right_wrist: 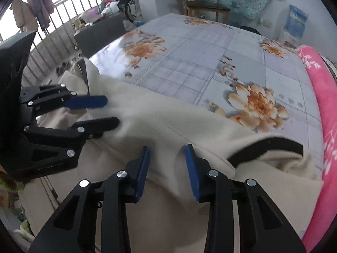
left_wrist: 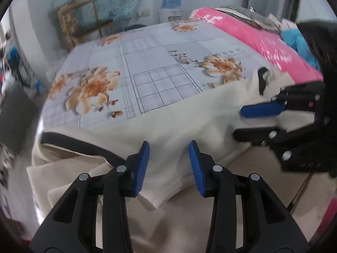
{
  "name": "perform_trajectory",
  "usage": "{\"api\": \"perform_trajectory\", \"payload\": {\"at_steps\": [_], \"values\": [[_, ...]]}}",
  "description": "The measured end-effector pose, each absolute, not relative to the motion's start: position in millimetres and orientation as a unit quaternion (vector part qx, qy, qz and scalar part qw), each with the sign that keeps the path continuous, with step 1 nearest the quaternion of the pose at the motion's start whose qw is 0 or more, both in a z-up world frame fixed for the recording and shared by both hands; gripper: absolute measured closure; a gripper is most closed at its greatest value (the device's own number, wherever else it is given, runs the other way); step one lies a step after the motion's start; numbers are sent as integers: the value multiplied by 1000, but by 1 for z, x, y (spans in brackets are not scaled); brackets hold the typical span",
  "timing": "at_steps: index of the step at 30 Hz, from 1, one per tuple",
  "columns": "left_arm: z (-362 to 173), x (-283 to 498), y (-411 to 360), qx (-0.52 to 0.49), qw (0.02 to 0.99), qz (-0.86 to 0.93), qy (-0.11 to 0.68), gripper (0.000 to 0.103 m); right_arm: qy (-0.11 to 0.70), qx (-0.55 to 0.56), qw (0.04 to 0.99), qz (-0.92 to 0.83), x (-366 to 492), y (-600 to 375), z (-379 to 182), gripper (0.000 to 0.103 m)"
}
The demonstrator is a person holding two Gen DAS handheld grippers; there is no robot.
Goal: Fold large clothes
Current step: 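Carry the held collar with both grippers over the body toward the hem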
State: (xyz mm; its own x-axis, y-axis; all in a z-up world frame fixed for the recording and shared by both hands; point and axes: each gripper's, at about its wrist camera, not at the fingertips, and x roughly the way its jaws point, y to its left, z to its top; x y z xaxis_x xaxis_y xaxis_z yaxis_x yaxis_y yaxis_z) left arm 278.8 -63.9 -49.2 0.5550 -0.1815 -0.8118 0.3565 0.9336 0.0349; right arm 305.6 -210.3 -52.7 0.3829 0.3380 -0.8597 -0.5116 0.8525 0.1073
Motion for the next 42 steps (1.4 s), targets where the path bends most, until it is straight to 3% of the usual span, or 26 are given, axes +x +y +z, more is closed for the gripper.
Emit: {"api": "perform_trajectory", "payload": {"at_steps": [5,6,8,13,16,18,25,29,32,36,42], "values": [[-45,274,-58,90,874,-161,450,65,514,-8,822,243,300,-247,-35,65],[-46,273,-56,85,873,-162,452,65,519,27,819,242,303,-258,-33,55],[-48,271,-55,80,874,-162,452,66,532,82,814,218,311,-278,-36,48],[-50,268,-56,70,878,-154,448,66,552,149,792,214,321,-294,-52,48],[-51,270,-55,56,879,-157,446,66,552,133,794,218,325,-283,-54,65],[-51,271,-55,50,880,-158,446,66,551,112,801,207,329,-280,-54,82],[-52,277,-64,54,884,-153,438,65,532,78,822,189,338,-279,-47,86],[-52,271,-64,75,882,-160,437,64,550,36,815,181,330,-272,-55,84],[-49,269,-58,72,878,-166,442,64,516,-21,844,141,311,-263,-30,80],[-46,268,-53,54,880,-169,441,64,473,-38,862,177,291,-236,-12,66],[-49,268,-50,35,871,-164,461,64,491,-71,851,173,285,-202,-57,59]]}}
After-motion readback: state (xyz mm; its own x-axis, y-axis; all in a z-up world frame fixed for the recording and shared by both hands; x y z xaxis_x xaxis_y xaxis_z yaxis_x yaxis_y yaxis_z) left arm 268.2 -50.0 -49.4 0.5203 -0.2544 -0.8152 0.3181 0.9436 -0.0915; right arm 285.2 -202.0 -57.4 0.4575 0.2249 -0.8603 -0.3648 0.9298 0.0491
